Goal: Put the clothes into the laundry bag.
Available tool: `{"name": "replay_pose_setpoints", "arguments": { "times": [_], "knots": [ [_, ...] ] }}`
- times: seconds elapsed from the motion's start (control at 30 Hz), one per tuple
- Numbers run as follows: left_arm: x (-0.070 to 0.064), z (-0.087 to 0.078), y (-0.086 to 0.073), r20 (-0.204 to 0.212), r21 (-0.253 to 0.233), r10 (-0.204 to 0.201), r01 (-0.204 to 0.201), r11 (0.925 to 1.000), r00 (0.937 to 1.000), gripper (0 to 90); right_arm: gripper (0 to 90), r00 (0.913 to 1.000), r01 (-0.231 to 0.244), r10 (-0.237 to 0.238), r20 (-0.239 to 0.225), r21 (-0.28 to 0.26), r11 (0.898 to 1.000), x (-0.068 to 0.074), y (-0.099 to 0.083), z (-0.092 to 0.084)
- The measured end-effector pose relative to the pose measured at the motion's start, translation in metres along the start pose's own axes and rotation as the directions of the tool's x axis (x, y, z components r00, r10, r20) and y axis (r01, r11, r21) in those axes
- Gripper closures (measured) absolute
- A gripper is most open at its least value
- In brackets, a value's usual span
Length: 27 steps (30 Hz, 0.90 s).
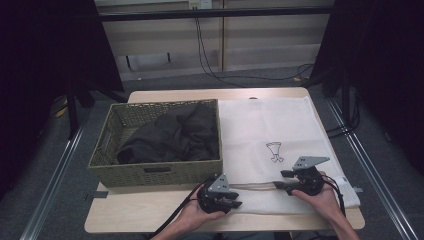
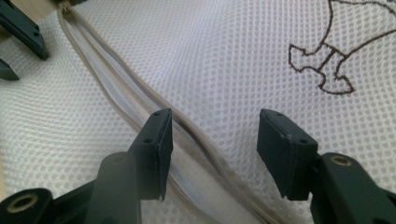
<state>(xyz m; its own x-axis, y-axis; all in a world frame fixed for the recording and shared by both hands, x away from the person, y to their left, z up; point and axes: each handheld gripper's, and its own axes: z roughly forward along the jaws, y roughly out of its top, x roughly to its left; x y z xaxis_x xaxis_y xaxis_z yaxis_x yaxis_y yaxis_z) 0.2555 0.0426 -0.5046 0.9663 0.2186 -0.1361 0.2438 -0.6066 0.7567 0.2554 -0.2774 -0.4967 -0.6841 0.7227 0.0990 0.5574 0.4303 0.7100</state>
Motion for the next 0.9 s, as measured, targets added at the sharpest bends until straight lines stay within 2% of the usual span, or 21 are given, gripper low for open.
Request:
{"name": "replay_pose_setpoints", "arguments": {
  "times": [0.03,0.07,0.17,0.2,0.3,0.37,0.43,0.53,0.63,0.73,0.9],
  "knots": [
    [-0.002,0.0,0.0,-0.007,0.004,0.019,-0.019,0.9998,0.9998,68.2,45.6,1.0,0.001,-0.001,0.005,-0.001,1.0,-0.001,-0.001,0.001],
    [-0.002,0.0,0.0,-0.015,0.002,0.017,-0.017,0.9999,0.9998,68.2,44.2,0.9997,0.021,-0.021,0.011,0.008,1.0,0.0,-0.002,0.003],
    [-0.001,0.0,0.0,-0.009,0.003,0.015,-0.015,0.9999,0.9999,68.2,42.1,0.9994,0.03,-0.03,0.016,0.015,0.999,0.002,-0.002,0.004],
    [-0.001,0.0,0.0,-0.007,0.009,0.025,-0.025,0.9996,0.9997,68.1,41.6,0.9983,0.053,-0.054,0.024,0.01,0.999,0.003,-0.002,0.006],
    [0.0,0.0,0.002,-0.006,0.028,0.022,-0.022,0.9994,0.9997,68.1,42.7,0.9964,0.071,-0.072,0.045,0.017,0.997,0.006,-0.002,0.007],
    [-0.002,0.001,0.002,-0.014,0.019,0.028,-0.028,0.9994,0.9995,68.2,46.8,0.9963,0.072,-0.073,0.047,0.016,0.997,0.006,-0.001,0.007],
    [-0.003,0.0,0.003,-0.019,0.033,0.041,-0.04,0.9986,0.999,68.1,56.9,0.9963,0.072,-0.073,0.047,0.023,0.997,0.006,0.001,0.007],
    [-0.002,0.001,0.003,-0.02,0.034,0.054,-0.053,0.998,0.9983,68.1,70.0,0.9969,0.051,-0.053,0.059,0.022,0.998,0.002,0.002,0.007],
    [-0.002,0.0,0.003,-0.014,0.029,0.038,-0.037,0.9989,0.9992,68.1,81.9,0.9975,0.022,-0.023,0.066,0.019,1.0,-0.002,0.002,0.006],
    [-0.003,0.0,0.003,-0.02,0.03,0.043,-0.042,0.9987,0.9989,68.1,86.8,0.9982,-0.027,0.027,0.053,0.008,1.0,-0.006,0.003,0.006],
    [-0.003,0.0,0.003,-0.021,0.032,0.044,-0.043,0.9985,0.9988,68.1,87.3,0.9978,-0.053,0.055,0.038,-0.034,0.998,-0.008,0.005,0.0]
  ]
}}
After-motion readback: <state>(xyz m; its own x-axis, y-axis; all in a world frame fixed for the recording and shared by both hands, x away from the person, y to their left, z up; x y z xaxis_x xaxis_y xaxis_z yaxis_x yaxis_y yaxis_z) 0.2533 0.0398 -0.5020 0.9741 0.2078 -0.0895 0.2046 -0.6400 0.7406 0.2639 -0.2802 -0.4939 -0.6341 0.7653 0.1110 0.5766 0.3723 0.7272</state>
